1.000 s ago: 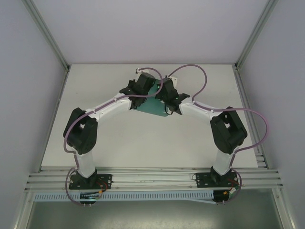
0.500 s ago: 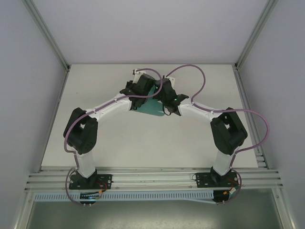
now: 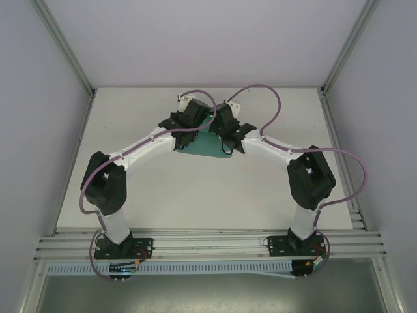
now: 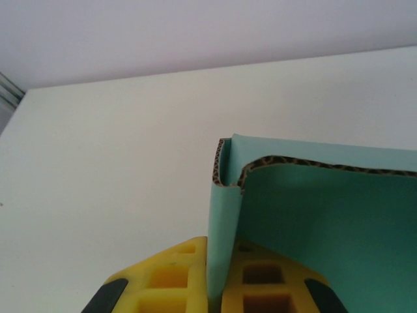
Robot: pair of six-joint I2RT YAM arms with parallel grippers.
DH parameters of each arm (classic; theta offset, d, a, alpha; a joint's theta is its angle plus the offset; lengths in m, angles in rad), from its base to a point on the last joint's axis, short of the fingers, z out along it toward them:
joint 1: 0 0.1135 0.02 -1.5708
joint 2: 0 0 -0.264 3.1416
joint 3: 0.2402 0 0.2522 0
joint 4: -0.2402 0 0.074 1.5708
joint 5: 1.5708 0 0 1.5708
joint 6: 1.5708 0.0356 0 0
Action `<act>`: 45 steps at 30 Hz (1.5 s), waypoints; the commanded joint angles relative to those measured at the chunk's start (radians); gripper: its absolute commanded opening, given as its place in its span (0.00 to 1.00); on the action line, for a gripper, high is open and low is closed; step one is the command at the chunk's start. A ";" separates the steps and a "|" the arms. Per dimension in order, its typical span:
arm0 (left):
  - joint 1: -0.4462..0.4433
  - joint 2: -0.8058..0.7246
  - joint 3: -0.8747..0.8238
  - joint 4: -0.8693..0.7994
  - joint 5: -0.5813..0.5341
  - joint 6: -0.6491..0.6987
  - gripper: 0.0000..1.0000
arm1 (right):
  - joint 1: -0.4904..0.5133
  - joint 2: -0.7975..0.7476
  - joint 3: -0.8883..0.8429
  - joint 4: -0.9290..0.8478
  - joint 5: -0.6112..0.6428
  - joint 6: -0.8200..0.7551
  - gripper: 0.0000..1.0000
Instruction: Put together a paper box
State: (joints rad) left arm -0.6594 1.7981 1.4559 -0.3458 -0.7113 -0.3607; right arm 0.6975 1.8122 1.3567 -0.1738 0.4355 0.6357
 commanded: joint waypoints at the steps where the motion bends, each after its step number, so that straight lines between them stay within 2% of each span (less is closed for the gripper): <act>1: 0.096 -0.041 -0.020 -0.101 -0.243 0.006 0.00 | -0.096 0.008 -0.034 -0.152 0.298 0.071 0.00; 5: 0.068 -0.031 -0.029 0.015 -0.124 0.111 0.00 | -0.096 -0.074 -0.177 0.184 0.050 -0.006 0.05; 7: 0.066 -0.028 -0.030 0.053 0.006 0.152 0.00 | -0.101 -0.109 -0.241 0.364 -0.123 -0.055 0.13; 10: 0.061 -0.026 -0.037 0.098 0.172 0.198 0.00 | -0.110 -0.142 -0.301 0.576 -0.341 -0.074 0.36; 13: 0.058 -0.035 -0.054 0.119 0.300 0.216 0.00 | -0.114 -0.154 -0.284 0.617 -0.497 -0.069 0.62; 15: 0.057 -0.040 -0.061 0.125 0.322 0.222 0.00 | -0.113 -0.162 -0.273 0.606 -0.554 -0.064 0.72; 16: 0.057 -0.042 -0.066 0.124 0.317 0.226 0.00 | -0.113 -0.169 -0.276 0.614 -0.581 -0.062 0.80; 17: 0.056 -0.043 -0.068 0.122 0.309 0.227 0.00 | -0.114 -0.176 -0.285 0.619 -0.587 -0.056 0.83; 19: 0.056 -0.048 -0.079 0.124 0.311 0.234 0.00 | -0.114 -0.198 -0.308 0.625 -0.587 -0.055 0.98; 22: 0.055 -0.068 -0.119 0.164 0.357 0.276 0.00 | -0.117 -0.249 -0.345 0.589 -0.557 -0.082 0.99; 26: 0.057 -0.106 -0.184 0.242 0.411 0.406 0.00 | -0.130 -0.378 -0.433 0.511 -0.452 -0.119 0.99; 28: 0.058 -0.121 -0.209 0.256 0.480 0.489 0.00 | -0.130 -0.467 -0.485 0.440 -0.368 -0.133 0.99; 30: 0.059 -0.121 -0.209 0.230 0.550 0.558 0.00 | -0.177 -0.551 -0.529 0.375 -0.309 -0.137 0.99; 35: 0.061 -0.056 -0.145 0.030 0.752 0.751 0.00 | -0.259 -0.743 -0.662 0.287 -0.190 -0.119 0.99; 39: 0.059 0.045 -0.034 -0.200 0.887 0.862 0.00 | -0.305 -0.805 -0.722 0.204 -0.190 -0.105 0.99; 42: 0.055 0.132 0.061 -0.337 0.904 0.904 0.00 | -0.336 -0.816 -0.739 0.160 -0.206 -0.094 0.99; 45: 0.049 0.198 0.108 -0.388 0.887 0.936 0.00 | -0.361 -0.816 -0.749 0.142 -0.225 -0.085 0.99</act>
State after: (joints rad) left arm -0.6022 1.9507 1.5162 -0.5709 0.1280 0.4866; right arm 0.3550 1.0122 0.6155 0.0147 0.2016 0.5335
